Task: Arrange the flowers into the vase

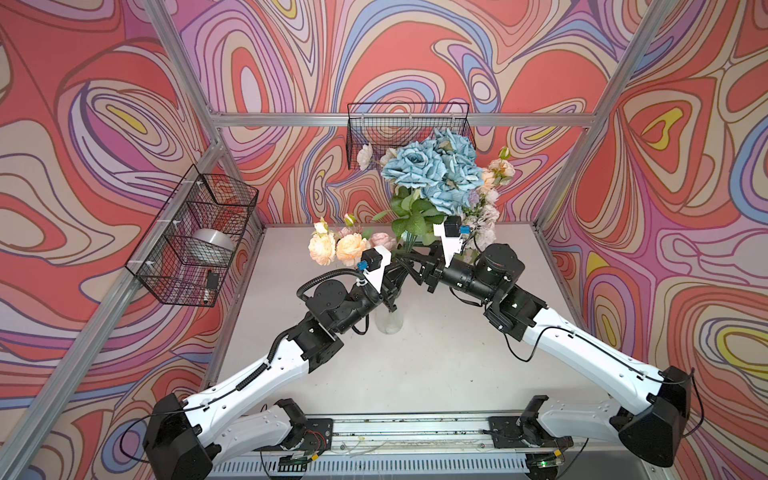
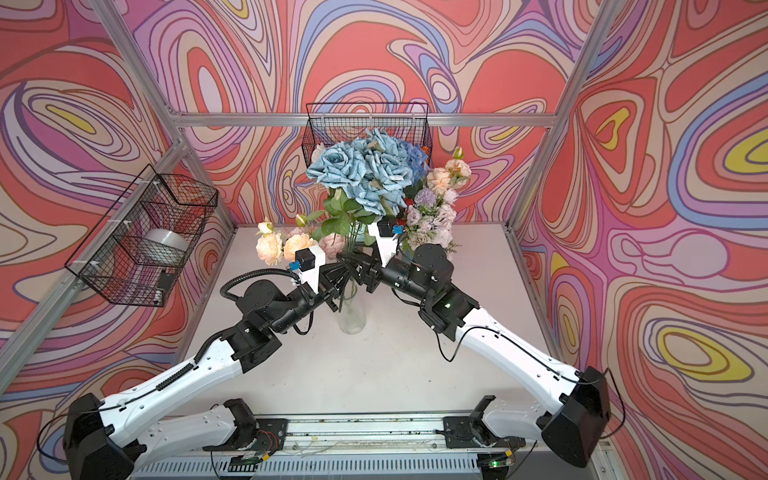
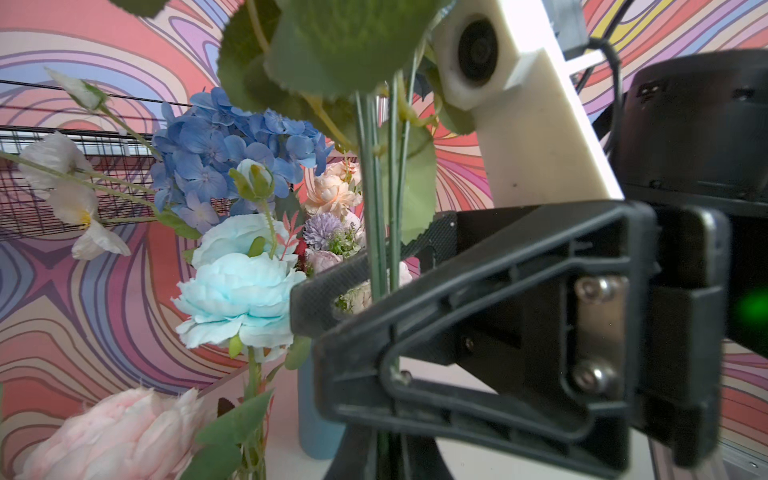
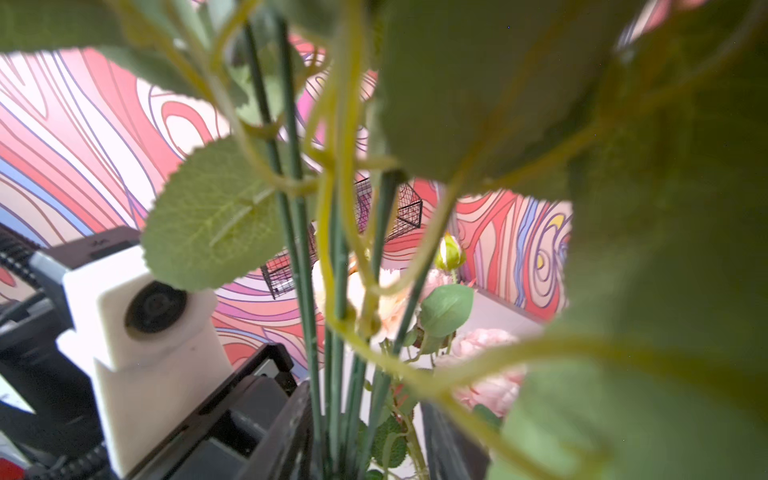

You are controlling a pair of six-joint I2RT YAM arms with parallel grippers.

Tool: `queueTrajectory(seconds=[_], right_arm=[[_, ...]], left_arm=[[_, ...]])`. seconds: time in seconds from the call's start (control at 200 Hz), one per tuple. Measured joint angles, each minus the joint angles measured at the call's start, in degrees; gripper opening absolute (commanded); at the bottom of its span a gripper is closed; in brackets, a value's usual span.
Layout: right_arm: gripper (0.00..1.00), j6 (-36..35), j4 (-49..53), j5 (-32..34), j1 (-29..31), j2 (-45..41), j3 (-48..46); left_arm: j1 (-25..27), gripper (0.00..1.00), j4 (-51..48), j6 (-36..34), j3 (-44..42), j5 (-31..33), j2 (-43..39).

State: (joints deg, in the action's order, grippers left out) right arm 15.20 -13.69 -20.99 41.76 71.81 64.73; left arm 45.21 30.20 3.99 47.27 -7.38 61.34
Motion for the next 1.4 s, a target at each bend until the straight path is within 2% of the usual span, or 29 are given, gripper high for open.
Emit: queueTrajectory(seconds=[0.21,0.361,0.426,0.576,0.611,0.666,0.946,1.117,1.402], right_arm=[[0.10,1.9,-1.1,-1.0,-0.1,0.7,-0.2],[0.00,2.3,-1.3,-1.6,-0.1,0.9,-0.2],[0.00,2.4,-1.3,-1.7,-0.1,0.9,-0.2],[0.00,2.1,-1.3,-1.7,0.0,0.9,-0.3],[0.00,2.0,-1.4,-1.6,0.0,0.8,-0.3],[0.00,1.7,-1.6,-1.1,-0.1,0.7,-0.4],[0.00,-2.1,2.4,6.7,0.0,-2.0,-5.9],[0.00,-4.2,5.9,11.3,0.0,-3.7,-9.7],[0.00,-6.5,4.0,12.2,0.0,-3.5,-9.7]], left_arm=[[0.4,0.00,-0.9,-1.0,0.0,3.0,0.3],[0.6,0.00,-1.1,-1.5,0.0,3.6,0.3],[0.7,0.00,-1.1,-1.7,0.0,3.7,0.2],[1.0,0.49,-1.5,-1.7,0.0,3.8,0.0],[1.0,0.56,-1.9,-1.5,-0.1,3.8,-0.2],[1.0,0.62,-2.5,-0.8,-0.2,3.8,-0.5],[1.4,0.63,-5.2,5.4,-5.1,3.0,-7.3],[1.4,0.62,-12.8,11.4,-7.6,3.3,-13.4],[1.7,0.63,-23.5,18.4,-13.6,8.4,-20.0]])
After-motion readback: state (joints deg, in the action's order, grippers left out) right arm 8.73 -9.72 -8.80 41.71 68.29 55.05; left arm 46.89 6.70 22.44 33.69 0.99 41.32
